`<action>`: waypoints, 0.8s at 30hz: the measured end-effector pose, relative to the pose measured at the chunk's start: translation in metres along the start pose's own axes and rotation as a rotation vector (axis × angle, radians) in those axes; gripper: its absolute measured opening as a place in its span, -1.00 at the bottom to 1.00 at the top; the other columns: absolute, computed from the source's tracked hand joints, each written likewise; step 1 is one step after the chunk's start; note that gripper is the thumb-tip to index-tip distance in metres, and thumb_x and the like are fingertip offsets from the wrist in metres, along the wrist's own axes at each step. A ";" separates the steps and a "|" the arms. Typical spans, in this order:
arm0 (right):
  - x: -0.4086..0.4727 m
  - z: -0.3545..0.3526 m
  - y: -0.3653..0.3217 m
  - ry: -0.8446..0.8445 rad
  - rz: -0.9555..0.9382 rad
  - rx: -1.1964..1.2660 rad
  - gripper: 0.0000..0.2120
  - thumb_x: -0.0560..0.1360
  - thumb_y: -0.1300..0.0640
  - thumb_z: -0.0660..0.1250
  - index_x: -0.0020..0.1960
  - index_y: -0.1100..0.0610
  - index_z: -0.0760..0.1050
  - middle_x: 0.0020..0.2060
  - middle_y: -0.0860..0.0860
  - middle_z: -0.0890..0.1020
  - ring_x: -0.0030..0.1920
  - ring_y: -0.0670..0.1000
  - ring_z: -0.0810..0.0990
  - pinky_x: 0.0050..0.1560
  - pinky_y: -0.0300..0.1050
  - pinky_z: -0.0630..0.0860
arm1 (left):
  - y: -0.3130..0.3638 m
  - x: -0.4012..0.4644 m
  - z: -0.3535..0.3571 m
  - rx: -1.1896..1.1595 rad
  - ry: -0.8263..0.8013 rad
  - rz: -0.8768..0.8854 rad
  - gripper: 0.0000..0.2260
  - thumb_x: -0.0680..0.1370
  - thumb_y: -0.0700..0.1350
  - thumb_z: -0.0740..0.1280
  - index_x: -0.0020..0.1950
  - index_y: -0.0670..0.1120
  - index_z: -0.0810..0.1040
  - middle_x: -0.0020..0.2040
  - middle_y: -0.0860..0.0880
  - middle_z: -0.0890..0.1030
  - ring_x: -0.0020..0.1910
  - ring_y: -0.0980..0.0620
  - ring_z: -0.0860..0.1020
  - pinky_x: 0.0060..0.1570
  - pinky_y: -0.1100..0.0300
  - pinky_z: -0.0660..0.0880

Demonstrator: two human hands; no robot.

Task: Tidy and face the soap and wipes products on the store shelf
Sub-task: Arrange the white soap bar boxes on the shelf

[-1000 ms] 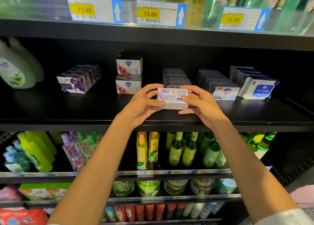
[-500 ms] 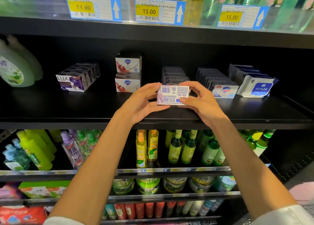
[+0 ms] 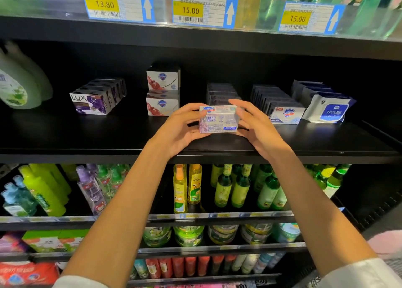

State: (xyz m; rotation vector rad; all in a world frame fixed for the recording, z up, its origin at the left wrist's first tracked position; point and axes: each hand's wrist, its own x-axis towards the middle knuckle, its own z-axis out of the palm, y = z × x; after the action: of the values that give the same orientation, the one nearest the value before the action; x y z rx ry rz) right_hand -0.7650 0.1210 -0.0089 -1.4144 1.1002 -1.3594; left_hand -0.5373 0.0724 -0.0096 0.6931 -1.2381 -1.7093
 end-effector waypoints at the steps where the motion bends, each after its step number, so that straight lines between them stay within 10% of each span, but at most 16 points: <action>1: 0.001 0.001 0.000 0.013 0.017 0.010 -0.67 0.69 -0.01 0.30 0.43 -0.04 0.52 0.30 0.04 0.66 0.30 0.08 0.65 0.36 0.17 0.57 | 0.000 0.000 0.000 0.002 0.005 0.003 -0.70 0.63 -0.24 0.38 0.37 -0.20 0.57 0.28 -0.21 0.67 0.27 -0.23 0.65 0.29 -0.14 0.59; 24: -0.002 -0.003 0.007 0.047 -0.063 -0.037 -0.71 0.60 0.24 0.44 0.31 0.14 0.63 0.25 0.05 0.68 0.32 0.03 0.64 0.30 0.11 0.61 | 0.000 -0.001 0.001 -0.097 0.047 -0.052 -0.68 0.62 -0.17 0.42 0.36 -0.23 0.58 0.22 -0.24 0.70 0.22 -0.19 0.68 0.16 -0.05 0.66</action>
State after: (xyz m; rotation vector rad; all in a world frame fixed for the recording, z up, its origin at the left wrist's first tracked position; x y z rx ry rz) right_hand -0.7684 0.1213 -0.0162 -1.4612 1.1246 -1.4299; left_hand -0.5383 0.0737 -0.0096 0.7089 -1.1061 -1.7734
